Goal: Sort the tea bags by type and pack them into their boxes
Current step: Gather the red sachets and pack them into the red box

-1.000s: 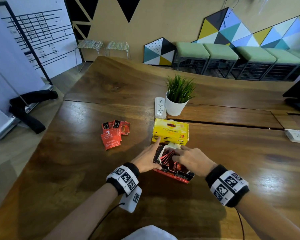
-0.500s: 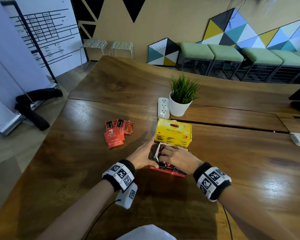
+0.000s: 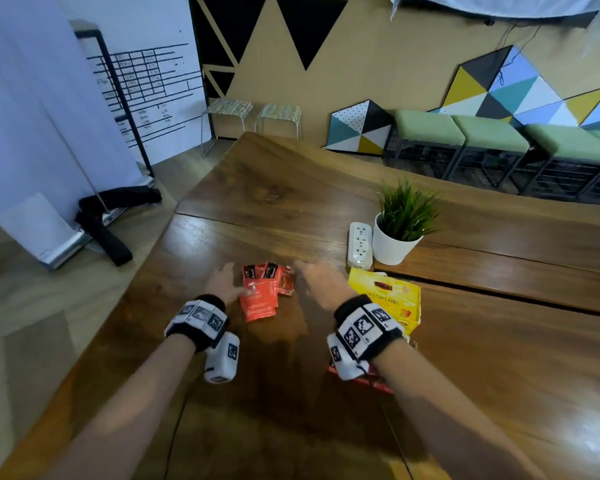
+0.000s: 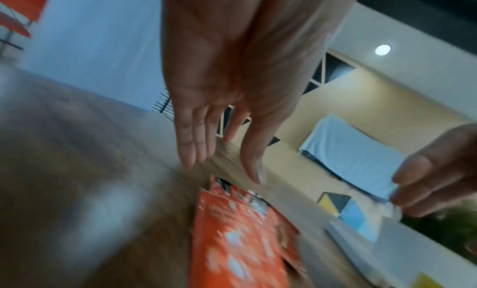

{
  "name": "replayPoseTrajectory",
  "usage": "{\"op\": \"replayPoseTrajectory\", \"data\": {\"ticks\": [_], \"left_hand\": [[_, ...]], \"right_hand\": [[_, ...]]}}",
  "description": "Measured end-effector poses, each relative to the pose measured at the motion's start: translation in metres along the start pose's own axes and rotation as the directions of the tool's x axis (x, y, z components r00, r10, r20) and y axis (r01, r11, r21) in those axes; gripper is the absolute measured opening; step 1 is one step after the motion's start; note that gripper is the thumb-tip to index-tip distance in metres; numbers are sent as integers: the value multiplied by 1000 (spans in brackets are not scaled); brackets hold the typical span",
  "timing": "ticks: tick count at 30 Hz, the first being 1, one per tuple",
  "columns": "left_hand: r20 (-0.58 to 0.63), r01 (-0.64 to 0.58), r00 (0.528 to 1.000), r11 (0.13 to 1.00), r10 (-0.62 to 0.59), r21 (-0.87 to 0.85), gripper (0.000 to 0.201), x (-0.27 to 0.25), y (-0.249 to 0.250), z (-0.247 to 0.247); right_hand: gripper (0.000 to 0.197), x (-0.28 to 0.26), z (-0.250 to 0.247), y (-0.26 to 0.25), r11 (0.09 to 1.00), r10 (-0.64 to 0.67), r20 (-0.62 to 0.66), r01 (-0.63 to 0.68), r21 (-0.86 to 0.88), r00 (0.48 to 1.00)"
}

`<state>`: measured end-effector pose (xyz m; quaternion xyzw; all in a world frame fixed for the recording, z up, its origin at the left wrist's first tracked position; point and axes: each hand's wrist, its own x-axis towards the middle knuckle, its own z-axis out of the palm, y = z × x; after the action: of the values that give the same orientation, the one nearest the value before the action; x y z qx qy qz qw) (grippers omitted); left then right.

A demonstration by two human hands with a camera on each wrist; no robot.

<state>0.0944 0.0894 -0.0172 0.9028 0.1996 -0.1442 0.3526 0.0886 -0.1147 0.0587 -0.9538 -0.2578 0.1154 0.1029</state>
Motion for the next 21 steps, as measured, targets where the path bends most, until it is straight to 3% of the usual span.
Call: {"op": "replayPoseTrajectory", "data": {"ticks": [2,5,8,10,14,16,21], "left_hand": [[78,73,994,994,-80,87,91,18,-2,-5],[74,35,996,976,-52,214,87,23,11,6],[70,-97,995,902,74,420,96,24,15,27],[80,-148,989,864,125,482,96,28,10,32],[90,-124,991,906,95,404,72,31,-1,24],[98,-98,993,945,71,311,58,29,-9,18],[88,-52,995,998,49,31,37,11,-29,7]], "right_hand": [[28,48,8,-3,999,39,81,-39,3,996],[32,99,26,1,996,85,170,-84,-13,982],[73,128,48,13,995,65,251,-45,-85,966],[85,140,59,18,993,24,295,12,-117,955],[75,151,64,18,1000,16,326,-6,-30,945],[63,151,65,16,999,38,325,-44,11,945],[53,137,71,7,966,98,307,-165,201,947]]}}
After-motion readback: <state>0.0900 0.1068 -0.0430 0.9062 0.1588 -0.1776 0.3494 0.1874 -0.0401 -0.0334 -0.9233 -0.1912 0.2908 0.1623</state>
